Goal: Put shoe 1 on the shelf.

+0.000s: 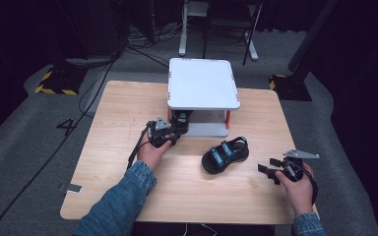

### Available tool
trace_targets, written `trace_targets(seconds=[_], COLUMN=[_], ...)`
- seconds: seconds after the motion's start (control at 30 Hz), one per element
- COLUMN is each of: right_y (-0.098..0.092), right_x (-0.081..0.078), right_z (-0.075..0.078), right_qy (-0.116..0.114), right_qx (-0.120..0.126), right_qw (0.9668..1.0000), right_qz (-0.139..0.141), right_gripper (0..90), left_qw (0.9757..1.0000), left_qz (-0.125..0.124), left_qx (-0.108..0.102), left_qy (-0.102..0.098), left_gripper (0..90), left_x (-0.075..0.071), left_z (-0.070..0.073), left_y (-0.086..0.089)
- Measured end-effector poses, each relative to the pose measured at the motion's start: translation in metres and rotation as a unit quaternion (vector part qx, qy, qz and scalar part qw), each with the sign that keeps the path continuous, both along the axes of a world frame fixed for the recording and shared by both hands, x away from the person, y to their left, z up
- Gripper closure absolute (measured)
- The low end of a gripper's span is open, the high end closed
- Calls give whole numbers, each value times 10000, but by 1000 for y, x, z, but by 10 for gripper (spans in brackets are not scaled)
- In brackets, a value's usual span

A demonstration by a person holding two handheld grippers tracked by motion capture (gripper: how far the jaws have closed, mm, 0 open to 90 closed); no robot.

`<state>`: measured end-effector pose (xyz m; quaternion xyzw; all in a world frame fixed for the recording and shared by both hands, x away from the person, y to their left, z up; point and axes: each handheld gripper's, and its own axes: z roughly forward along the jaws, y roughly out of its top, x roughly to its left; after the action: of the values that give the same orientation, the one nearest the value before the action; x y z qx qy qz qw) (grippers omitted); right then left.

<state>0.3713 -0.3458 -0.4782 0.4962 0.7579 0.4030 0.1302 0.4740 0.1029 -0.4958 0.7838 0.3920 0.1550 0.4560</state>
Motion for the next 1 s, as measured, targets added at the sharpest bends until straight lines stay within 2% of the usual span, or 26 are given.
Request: trace_targets(seconds=[0.1, 0.33, 0.4, 0.53, 0.57, 0.6, 0.77, 0.83, 1.0], right_y=[1, -10, -13, -15, -15, -14, -10, -8, -2], right_x=[-4, -19, -22, -23, -23, -22, -17, -12, 0], right_z=[-2, -5, -5, -4, -4, -4, 2, 6, 16], right_qy=[71, 81, 72, 53, 44, 38, -34, -89, -284], right_qx=[12, -26, -26, -31, -35, -35, -38, -17, 38], right_qw=[10000, 9997, 9996, 9995, 9995, 9995, 9998, 9999, 9996], right_qz=[-32, -228, -265, -317, -315, -302, -178, -143, 3], right_gripper=[307, 305, 305, 303, 303, 303, 303, 303, 302], left_qw=[9999, 9991, 9993, 9987, 9990, 9990, 9993, 9990, 9988], left_qz=[-94, 1, -80, -206, -196, -175, -174, -114, 99], left_qx=[34, 256, 82, 45, -9, 88, 177, 233, 90], left_qy=[-104, -350, -357, -461, -401, -412, -294, -362, -475], left_gripper=[611, 525, 520, 480, 464, 455, 421, 409, 375], left_x=[8, 30, 32, 32, 30, 29, 7, -5, -38], left_z=[-1, -1, -1, -1, -1, 0, 11, 20, 49], left_y=[-8, -20, -22, -25, -25, -22, -11, -2, 23])
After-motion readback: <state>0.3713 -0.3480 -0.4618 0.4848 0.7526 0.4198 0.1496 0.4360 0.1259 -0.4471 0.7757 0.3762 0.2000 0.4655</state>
